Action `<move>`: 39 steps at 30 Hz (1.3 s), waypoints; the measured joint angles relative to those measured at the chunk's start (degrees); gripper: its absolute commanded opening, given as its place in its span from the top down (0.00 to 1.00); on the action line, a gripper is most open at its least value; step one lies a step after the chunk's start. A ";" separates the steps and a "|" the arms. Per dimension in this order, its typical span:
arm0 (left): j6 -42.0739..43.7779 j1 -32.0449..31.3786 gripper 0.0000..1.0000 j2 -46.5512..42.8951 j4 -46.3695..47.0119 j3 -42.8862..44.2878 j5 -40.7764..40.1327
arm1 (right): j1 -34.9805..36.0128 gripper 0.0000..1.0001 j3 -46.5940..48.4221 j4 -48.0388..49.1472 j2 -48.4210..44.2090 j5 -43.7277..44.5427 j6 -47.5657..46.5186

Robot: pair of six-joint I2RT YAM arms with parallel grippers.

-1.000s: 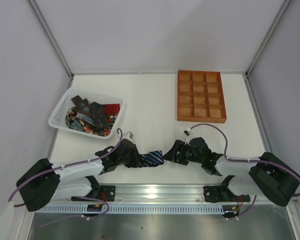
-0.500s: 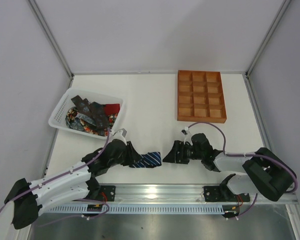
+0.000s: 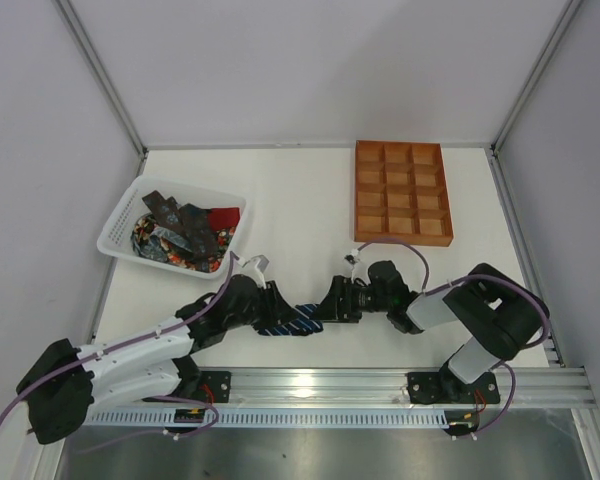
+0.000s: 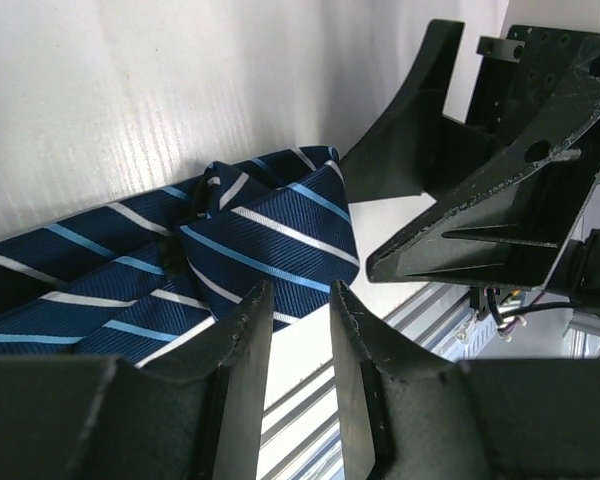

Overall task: Roll the ties
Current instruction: Place the rolled tie into the container

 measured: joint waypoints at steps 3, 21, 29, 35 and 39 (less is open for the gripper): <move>0.02 0.00 0.64 0.55 1.86 -0.90 0.79 | 0.70 0.20 0.90 1.75 1.81 0.00 0.57; -0.02 0.31 0.64 1.49 1.84 -4.96 -1.33 | 4.31 0.21 4.52 4.94 6.75 0.83 1.01; -0.24 1.05 0.64 1.42 2.47 -6.71 -1.79 | 6.54 0.22 5.88 4.61 7.54 2.84 0.94; -0.48 2.08 0.65 -0.48 2.78 -8.33 -1.77 | 7.69 0.25 7.72 5.31 9.64 3.56 0.94; -0.48 2.56 0.65 -1.27 2.78 -8.81 -1.77 | 8.28 0.28 8.96 6.49 11.39 3.96 0.83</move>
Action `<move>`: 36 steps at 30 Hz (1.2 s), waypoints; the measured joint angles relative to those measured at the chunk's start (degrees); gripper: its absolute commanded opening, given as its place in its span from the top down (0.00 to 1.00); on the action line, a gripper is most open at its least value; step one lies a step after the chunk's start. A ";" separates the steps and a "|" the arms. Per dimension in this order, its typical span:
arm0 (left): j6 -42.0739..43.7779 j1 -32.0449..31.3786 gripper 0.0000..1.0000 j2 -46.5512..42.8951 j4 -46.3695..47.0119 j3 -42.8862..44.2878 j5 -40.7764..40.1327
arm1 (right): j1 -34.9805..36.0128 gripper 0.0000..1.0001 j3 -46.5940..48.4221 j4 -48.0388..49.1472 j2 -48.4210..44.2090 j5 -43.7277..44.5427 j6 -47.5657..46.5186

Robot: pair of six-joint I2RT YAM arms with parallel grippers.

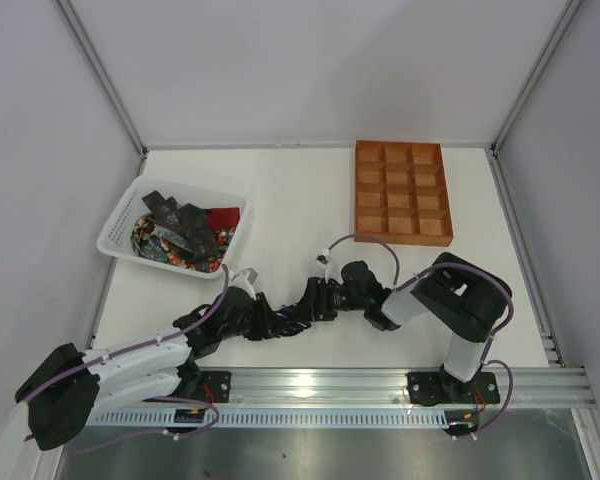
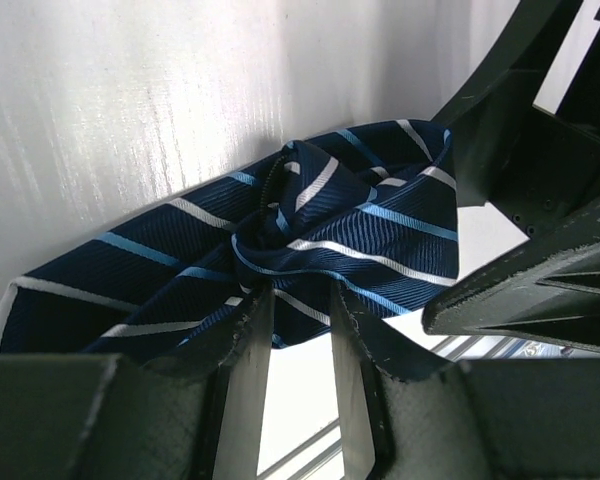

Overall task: Roll the ties
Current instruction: Place the rolled tie into the container

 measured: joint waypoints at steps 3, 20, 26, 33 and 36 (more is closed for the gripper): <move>0.00 0.13 0.64 -0.26 0.11 -0.33 0.02 | 0.48 0.32 1.05 0.42 1.16 0.26 -0.50; 0.02 0.76 0.64 -2.16 0.76 -1.64 0.13 | 1.22 0.80 6.16 -9.33 2.67 2.19 -5.11; 0.24 1.33 0.59 -5.35 -3.32 -1.16 -0.07 | 1.53 1.00 10.01 -17.70 2.21 4.20 -7.21; 1.84 2.89 0.57 -12.13 -11.91 3.43 -0.87 | 1.18 1.00 21.42 -41.13 -3.80 13.22 -17.00; 2.60 3.48 0.57 -14.93 -14.40 5.84 -1.99 | -0.55 1.00 25.73 -49.11 -6.51 15.89 -21.40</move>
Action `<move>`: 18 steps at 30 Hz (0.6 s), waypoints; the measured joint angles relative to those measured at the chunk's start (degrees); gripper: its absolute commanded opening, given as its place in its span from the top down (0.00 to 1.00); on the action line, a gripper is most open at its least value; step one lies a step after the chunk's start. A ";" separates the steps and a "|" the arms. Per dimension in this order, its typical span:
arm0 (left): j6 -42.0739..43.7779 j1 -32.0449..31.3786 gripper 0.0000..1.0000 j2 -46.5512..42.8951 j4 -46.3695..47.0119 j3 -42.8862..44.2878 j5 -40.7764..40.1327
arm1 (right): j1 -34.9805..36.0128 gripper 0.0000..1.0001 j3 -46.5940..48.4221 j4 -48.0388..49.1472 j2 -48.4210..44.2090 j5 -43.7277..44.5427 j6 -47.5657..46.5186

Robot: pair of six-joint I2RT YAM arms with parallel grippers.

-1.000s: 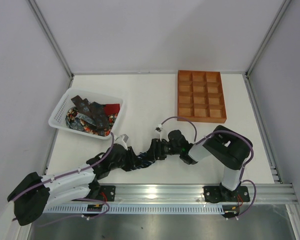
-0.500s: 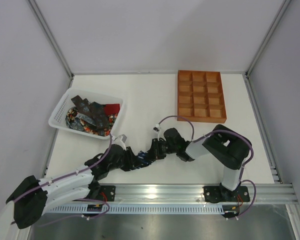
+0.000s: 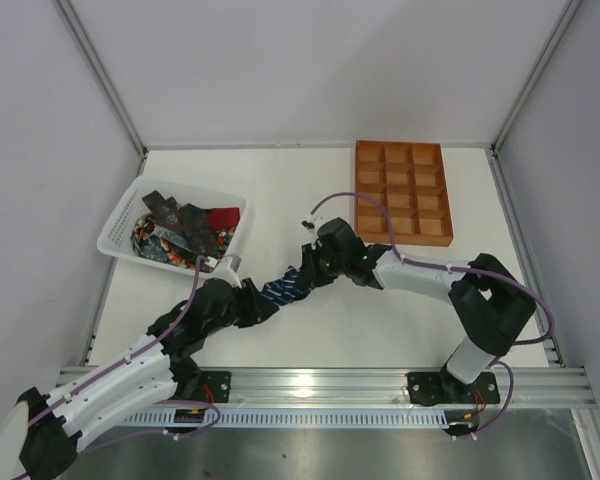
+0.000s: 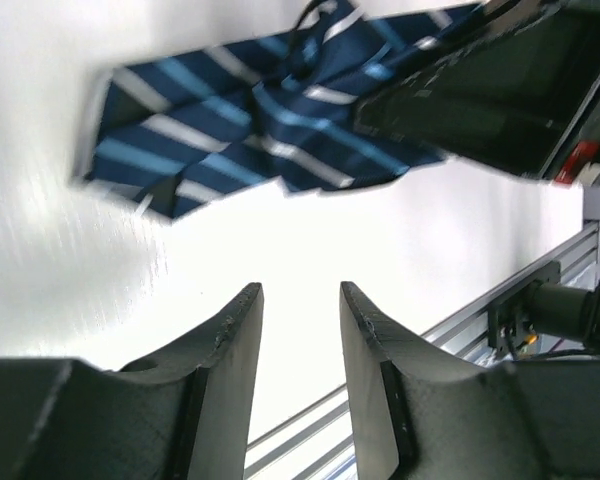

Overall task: Roll the ties
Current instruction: Place the rolled tie into the container

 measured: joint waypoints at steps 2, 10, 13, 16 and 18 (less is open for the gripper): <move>0.50 0.35 0.57 -1.11 -1.31 1.14 -0.59 | -1.66 1.00 2.12 -4.50 -1.49 1.49 -2.99; 1.57 0.92 0.57 -1.90 -4.42 2.01 -1.46 | -8.85 1.00 7.30 -18.01 -2.97 6.40 -13.75; 1.97 1.01 0.57 -1.84 -4.57 2.01 -1.44 | -12.55 1.00 9.49 -21.31 -2.97 7.39 -17.27; 2.16 1.05 0.57 -1.36 -4.52 2.01 -1.42 | -16.39 1.00 12.02 -23.39 -2.93 8.20 -19.82; 2.43 1.07 0.57 -0.74 -4.50 2.01 -1.42 | -18.40 1.00 14.27 -24.70 -2.58 8.92 -21.03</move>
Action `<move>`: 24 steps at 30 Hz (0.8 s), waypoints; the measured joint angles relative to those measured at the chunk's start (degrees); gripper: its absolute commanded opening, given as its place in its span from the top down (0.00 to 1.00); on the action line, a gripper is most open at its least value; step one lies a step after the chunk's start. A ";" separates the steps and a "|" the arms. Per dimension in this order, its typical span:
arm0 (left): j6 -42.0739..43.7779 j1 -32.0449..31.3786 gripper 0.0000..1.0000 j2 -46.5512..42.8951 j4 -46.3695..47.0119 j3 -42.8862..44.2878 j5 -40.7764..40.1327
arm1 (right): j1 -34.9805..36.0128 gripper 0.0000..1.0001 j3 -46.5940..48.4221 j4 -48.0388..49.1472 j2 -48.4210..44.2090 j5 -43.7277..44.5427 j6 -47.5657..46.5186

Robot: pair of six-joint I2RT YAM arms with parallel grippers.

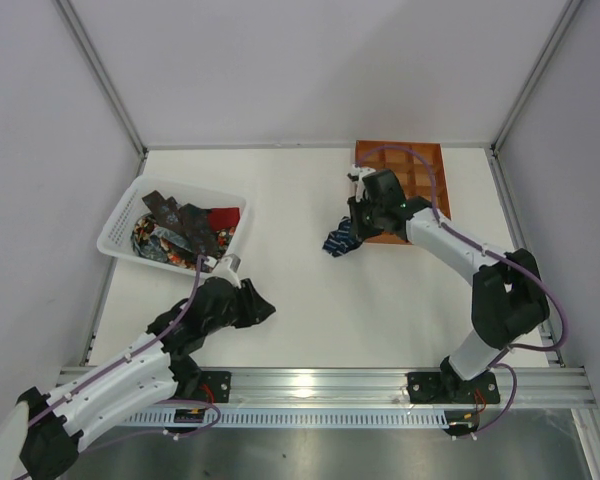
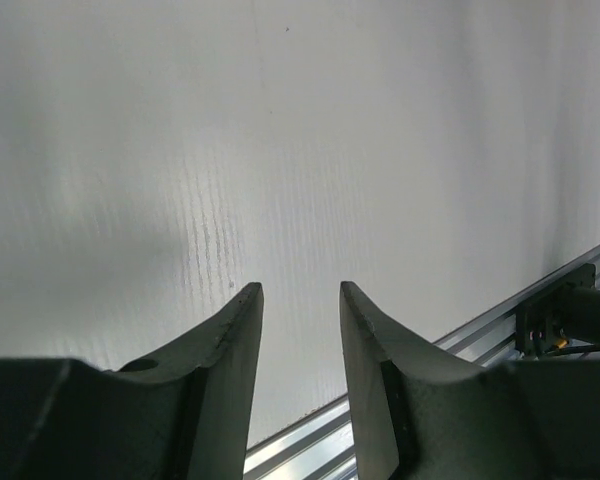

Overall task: Roll the ties
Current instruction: Place the rolled tie into the container

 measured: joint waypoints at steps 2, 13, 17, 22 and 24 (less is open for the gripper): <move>0.00 0.02 0.57 0.70 0.15 0.00 0.04 | -2.12 1.00 2.56 -0.74 0.68 0.87 -0.94; 0.17 0.66 0.57 2.03 1.84 -0.07 1.68 | -7.52 1.00 15.26 -3.02 9.90 3.28 -3.63; 0.57 1.05 0.57 1.77 2.08 -0.11 1.92 | -7.61 1.00 21.22 -7.37 14.19 5.92 -3.74; 0.81 1.33 0.57 1.60 2.12 -0.17 2.14 | -7.61 1.00 24.20 -11.58 16.65 8.66 -3.67; 1.03 1.36 0.57 1.57 2.14 -0.20 2.19 | -7.65 1.00 24.61 -13.75 17.25 9.86 -3.54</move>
